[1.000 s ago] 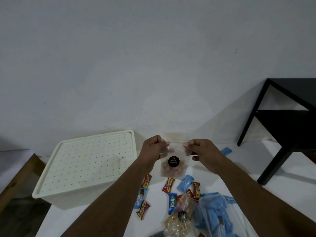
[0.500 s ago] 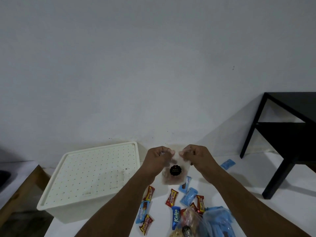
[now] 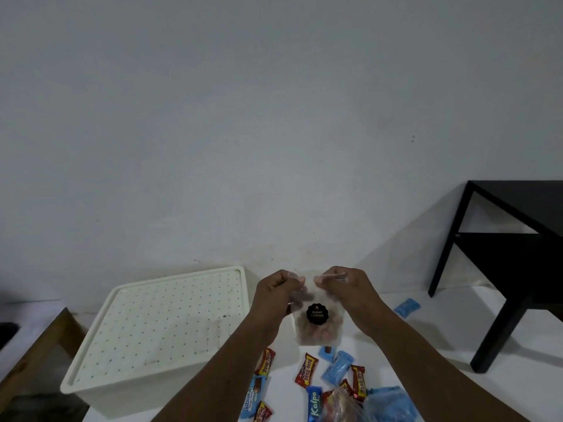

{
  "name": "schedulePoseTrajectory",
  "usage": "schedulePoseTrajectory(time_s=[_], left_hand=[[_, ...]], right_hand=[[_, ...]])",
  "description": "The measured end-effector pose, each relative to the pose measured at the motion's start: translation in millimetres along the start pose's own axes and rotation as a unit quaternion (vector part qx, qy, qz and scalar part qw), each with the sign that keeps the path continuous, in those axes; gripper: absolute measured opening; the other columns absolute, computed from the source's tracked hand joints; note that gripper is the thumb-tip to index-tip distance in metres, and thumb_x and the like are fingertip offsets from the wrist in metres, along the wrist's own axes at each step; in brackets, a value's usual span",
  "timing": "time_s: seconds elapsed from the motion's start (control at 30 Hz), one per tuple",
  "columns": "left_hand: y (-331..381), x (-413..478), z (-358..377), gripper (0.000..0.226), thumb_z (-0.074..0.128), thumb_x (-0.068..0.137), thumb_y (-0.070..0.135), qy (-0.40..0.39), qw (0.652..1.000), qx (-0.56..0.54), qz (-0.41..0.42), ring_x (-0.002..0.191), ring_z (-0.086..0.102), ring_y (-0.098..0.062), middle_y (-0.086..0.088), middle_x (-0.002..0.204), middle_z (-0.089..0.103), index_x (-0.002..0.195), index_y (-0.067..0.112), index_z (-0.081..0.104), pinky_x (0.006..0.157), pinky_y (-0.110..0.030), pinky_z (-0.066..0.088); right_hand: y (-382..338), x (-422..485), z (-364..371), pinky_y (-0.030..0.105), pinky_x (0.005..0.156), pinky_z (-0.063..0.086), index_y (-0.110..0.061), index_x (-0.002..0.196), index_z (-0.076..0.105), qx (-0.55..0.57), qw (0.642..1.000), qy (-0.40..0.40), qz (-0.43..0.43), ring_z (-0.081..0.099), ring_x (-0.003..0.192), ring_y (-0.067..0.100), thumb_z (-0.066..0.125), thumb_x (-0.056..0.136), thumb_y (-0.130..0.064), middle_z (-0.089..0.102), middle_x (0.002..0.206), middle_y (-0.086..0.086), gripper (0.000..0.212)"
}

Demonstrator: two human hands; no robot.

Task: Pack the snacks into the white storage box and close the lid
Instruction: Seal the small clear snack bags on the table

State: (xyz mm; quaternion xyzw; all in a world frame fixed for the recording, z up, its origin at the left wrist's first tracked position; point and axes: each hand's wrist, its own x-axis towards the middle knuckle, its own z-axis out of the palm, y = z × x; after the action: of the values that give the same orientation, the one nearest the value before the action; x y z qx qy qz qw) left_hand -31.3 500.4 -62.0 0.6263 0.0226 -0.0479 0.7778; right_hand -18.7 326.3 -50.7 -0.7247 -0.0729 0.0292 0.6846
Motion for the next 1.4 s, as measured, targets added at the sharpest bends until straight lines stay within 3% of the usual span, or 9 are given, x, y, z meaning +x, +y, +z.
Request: schedulePoseTrajectory(time_s=[0.17,0.27,0.5,0.77,0.93,1.03,1.17,1.3,1.4], left_hand=[[2,0,-4,0.015,0.071,0.088,0.023,-0.027,0.999,0.027,0.004,0.069,0.067,-0.019,-0.011,0.073,0.068,0.083,0.009,0.071,0.063,-0.029,0.048],[9,2,-6,0.014,0.07,0.089,0.022,-0.016,0.999,0.043,0.027,0.064,0.063,-0.016,-0.01,0.071,0.066,0.08,0.011,0.068,0.061,-0.025,0.047],[5,-4,-1,0.017,0.071,0.088,0.025,-0.039,0.998,0.039,0.004,0.069,0.065,-0.018,-0.009,0.078,0.07,0.085,0.008,0.073,0.064,-0.028,0.05],[5,-1,4,0.018,0.079,0.079,0.025,-0.005,0.999,0.033,0.041,0.062,0.061,-0.019,-0.011,0.068,0.068,0.07,0.01,0.071,0.065,-0.029,0.054],[3,-7,2,0.039,0.077,0.076,0.042,-0.069,0.997,-0.011,-0.045,0.075,0.067,-0.025,-0.013,0.083,0.073,0.087,0.005,0.074,0.068,-0.033,0.055],[7,-10,0,0.044,0.063,0.089,0.051,-0.131,0.984,-0.012,-0.121,0.088,0.069,-0.03,-0.017,0.096,0.071,0.091,0.008,0.075,0.069,-0.033,0.055],[10,-9,-2,0.033,0.069,0.085,0.034,-0.169,0.979,0.016,-0.112,0.107,0.063,-0.044,-0.019,0.099,0.069,0.098,0.004,0.073,0.076,-0.037,0.058],[4,-3,0,0.025,0.064,0.094,0.022,-0.121,0.988,0.062,-0.069,0.107,0.065,-0.049,-0.031,0.107,0.069,0.097,0.001,0.074,0.086,-0.048,0.058],[0,-1,7,0.021,0.063,0.095,0.023,-0.095,0.987,0.131,-0.012,0.092,0.071,-0.037,-0.027,0.099,0.072,0.087,0.008,0.076,0.082,-0.044,0.059]], right_hand=[[1,0,-1,0.024,0.061,0.047,-0.001,0.08,0.073,0.008,1.0,-0.022,-0.009,0.059,0.064,0.014,0.074,0.084,-0.021,0.064,0.067,0.007,0.02],[5,-3,-5,0.029,0.065,0.051,0.003,0.088,0.073,0.051,0.998,-0.021,0.006,0.062,0.069,0.019,0.068,0.089,-0.024,0.067,0.073,0.012,0.028],[2,-5,-13,0.018,0.056,0.048,0.002,0.076,0.07,-0.004,0.999,0.012,-0.034,0.059,0.057,0.011,0.07,0.088,-0.019,0.067,0.063,0.01,0.024],[8,-13,-17,0.042,0.077,0.055,-0.004,0.079,0.071,0.117,0.993,-0.009,0.026,0.064,0.077,0.027,0.069,0.084,-0.028,0.068,0.08,0.019,0.024],[8,-15,-20,0.034,0.073,0.052,-0.01,0.076,0.066,0.146,0.988,-0.018,0.036,0.059,0.075,0.022,0.064,0.088,-0.025,0.063,0.076,0.01,0.02],[3,-16,-26,0.033,0.074,0.05,-0.003,0.084,0.066,0.067,0.995,-0.072,0.013,0.059,0.078,0.02,0.06,0.093,-0.027,0.062,0.08,0.009,0.026],[-11,-11,-28,0.018,0.067,0.047,0.002,0.087,0.066,-0.018,0.996,-0.084,-0.009,0.057,0.071,0.008,0.061,0.095,-0.02,0.064,0.077,0.003,0.024],[-7,-4,-26,0.023,0.072,0.046,-0.015,0.083,0.072,-0.162,0.987,0.0,-0.018,0.056,0.073,0.008,0.066,0.09,-0.032,0.066,0.081,0.012,0.02],[0,-7,-21,0.028,0.061,0.043,-0.025,0.081,0.071,-0.182,0.981,0.071,-0.007,0.048,0.06,0.011,0.066,0.087,-0.046,0.057,0.065,0.008,0.022]])
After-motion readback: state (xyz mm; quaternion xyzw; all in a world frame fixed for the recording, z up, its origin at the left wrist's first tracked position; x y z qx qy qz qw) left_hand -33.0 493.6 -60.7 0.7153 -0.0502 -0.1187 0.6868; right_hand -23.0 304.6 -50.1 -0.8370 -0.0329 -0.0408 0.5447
